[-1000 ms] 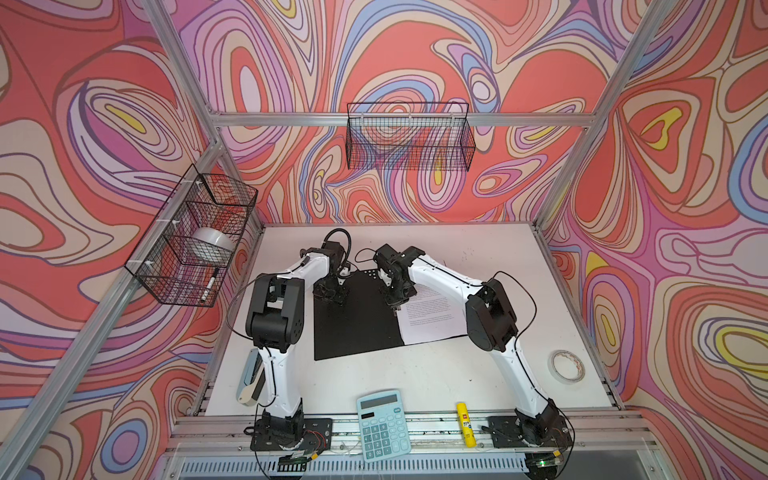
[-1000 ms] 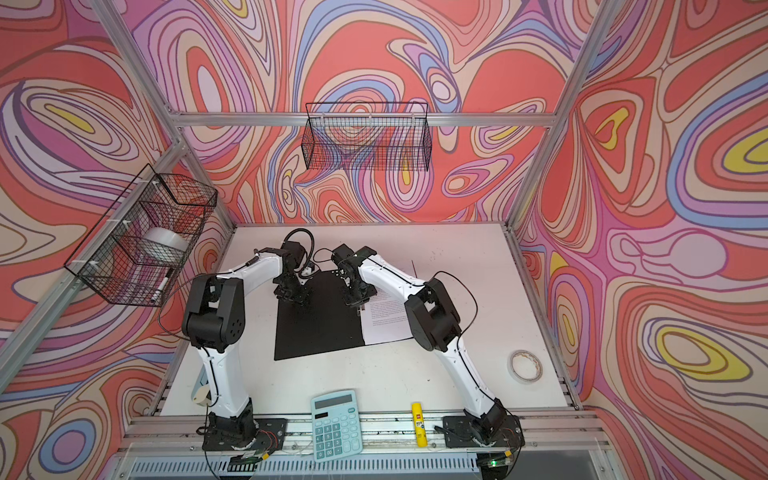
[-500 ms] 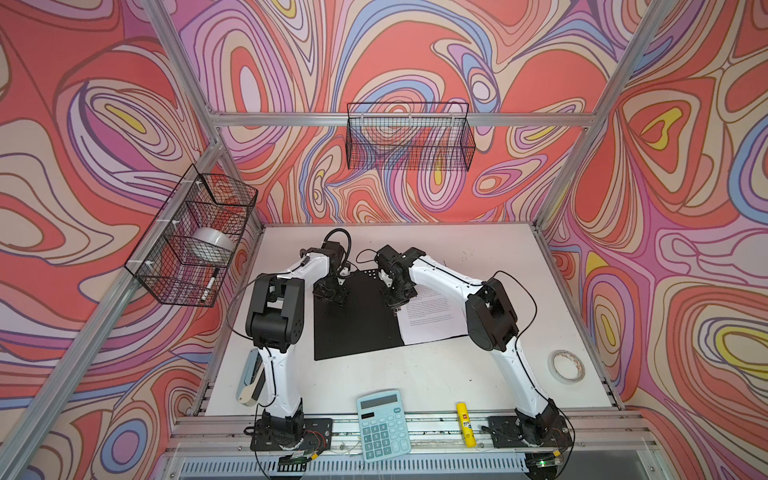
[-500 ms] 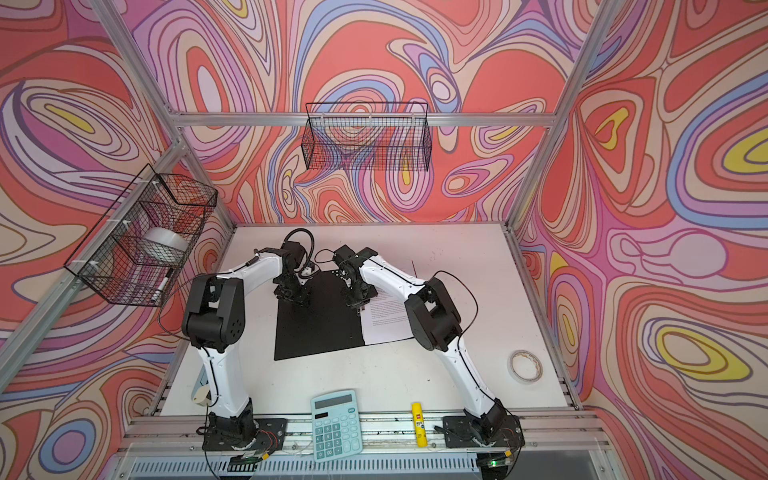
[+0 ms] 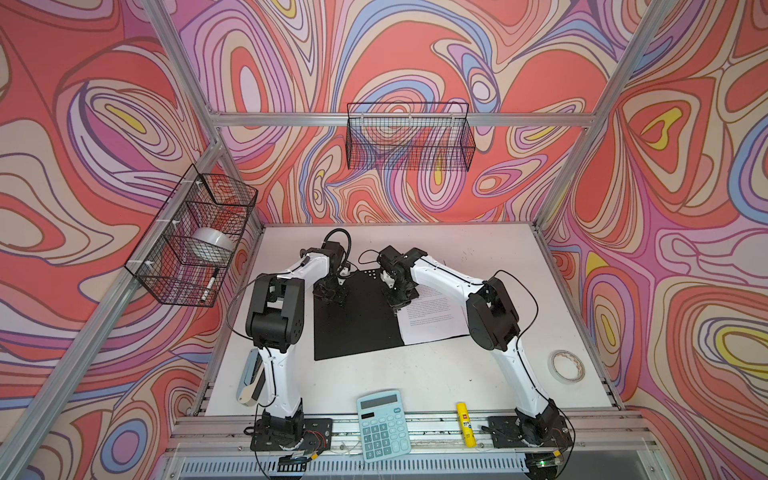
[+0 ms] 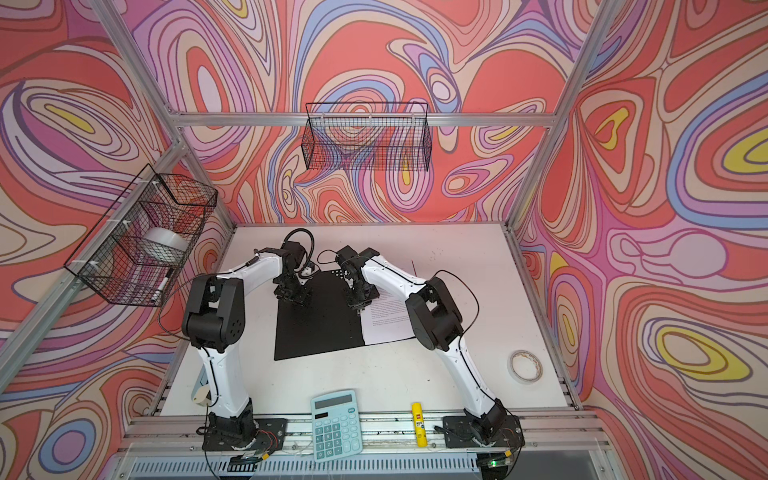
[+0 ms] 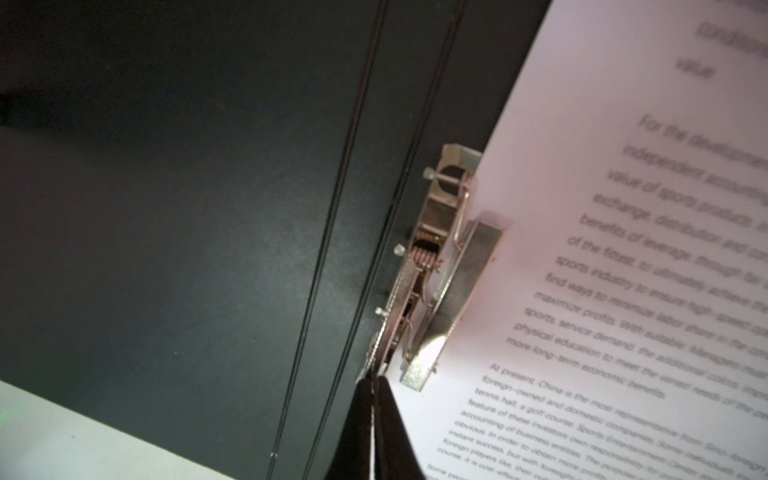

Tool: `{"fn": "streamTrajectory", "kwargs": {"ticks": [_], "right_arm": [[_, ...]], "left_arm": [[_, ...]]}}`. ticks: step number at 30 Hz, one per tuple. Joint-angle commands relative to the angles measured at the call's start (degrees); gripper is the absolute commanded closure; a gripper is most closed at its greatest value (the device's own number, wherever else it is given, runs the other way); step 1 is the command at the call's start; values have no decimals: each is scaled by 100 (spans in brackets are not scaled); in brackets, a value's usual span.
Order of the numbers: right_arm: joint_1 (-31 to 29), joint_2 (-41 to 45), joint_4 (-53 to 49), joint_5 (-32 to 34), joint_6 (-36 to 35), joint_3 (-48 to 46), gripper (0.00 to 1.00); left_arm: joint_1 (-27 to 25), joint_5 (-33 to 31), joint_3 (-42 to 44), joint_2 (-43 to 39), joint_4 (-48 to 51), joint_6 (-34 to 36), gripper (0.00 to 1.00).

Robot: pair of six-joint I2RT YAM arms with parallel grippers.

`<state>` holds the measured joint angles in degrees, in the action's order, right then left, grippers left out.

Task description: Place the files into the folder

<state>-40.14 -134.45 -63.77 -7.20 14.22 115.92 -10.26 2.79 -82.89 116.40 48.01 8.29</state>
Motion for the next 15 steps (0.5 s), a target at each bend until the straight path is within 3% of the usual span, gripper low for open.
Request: {"fn": "streamTrajectory", "kwargs": {"ticks": [1,15], "right_arm": [[68,-440,-591,199,0,-195,98],[68,-657,-758,418,-13,-131,98]], "left_arm": [[-2,-217,71,357,103,-47,41],[-2,-208,98,340,69,-36,41]]}}
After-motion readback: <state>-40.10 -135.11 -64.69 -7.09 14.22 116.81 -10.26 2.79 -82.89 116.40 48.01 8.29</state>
